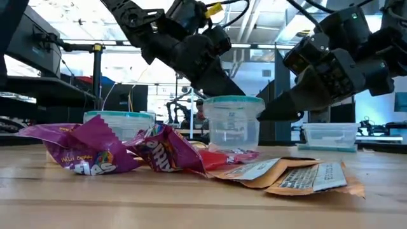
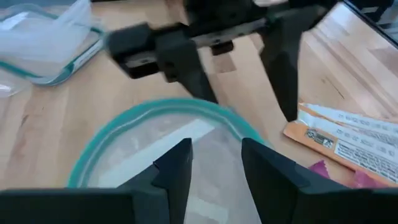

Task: Sort candy
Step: Open the small round transparent bin

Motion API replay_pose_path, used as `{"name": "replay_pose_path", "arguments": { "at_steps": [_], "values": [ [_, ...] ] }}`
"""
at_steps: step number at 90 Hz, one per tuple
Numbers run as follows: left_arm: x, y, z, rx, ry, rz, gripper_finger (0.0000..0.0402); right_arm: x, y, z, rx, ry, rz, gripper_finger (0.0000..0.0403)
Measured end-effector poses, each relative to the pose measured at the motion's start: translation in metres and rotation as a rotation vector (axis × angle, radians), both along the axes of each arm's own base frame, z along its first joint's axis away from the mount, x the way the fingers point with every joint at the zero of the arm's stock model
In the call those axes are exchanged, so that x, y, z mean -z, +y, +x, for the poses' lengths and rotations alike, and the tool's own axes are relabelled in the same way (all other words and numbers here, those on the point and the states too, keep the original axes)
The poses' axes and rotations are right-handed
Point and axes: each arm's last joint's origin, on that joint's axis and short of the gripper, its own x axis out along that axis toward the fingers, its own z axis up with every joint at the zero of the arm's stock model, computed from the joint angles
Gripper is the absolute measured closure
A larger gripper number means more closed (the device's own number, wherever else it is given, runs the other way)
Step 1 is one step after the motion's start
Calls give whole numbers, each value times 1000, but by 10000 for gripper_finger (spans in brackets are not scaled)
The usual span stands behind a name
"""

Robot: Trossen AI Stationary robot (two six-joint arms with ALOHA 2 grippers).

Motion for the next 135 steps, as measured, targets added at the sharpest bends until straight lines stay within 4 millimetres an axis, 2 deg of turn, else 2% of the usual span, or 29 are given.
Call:
{"name": "replay_pose_path", "arguments": {
  "at_steps": [10,15,27,40,56,74,87,99,108,135],
  "values": [
    [-24,-5,-5,-21,-44,-40,274,0,-3,0,12,-2,0,171],
    [-29,-8,-9,-52,-20,-49,274,0,-3,0,15,-1,0,171],
    [-16,-9,-12,-92,55,-11,274,-1,-5,1,23,-6,12,171],
    [12,-4,-3,-90,53,1,274,0,-4,1,30,-5,25,171],
    [29,6,4,-70,55,-43,274,-1,-7,3,45,-6,22,171],
    [29,7,3,-68,65,-43,274,-7,-7,8,55,-46,76,171],
    [36,5,5,-62,88,-38,274,-23,-6,7,-32,-217,178,172],
    [47,5,1,-72,157,-37,274,-15,-7,4,-25,-141,157,181],
    [45,5,2,-71,144,-34,274,-7,-4,0,-32,-74,128,190],
    [36,6,3,-83,101,-37,274,-25,-4,-5,-43,-100,69,204]
  ]
}}
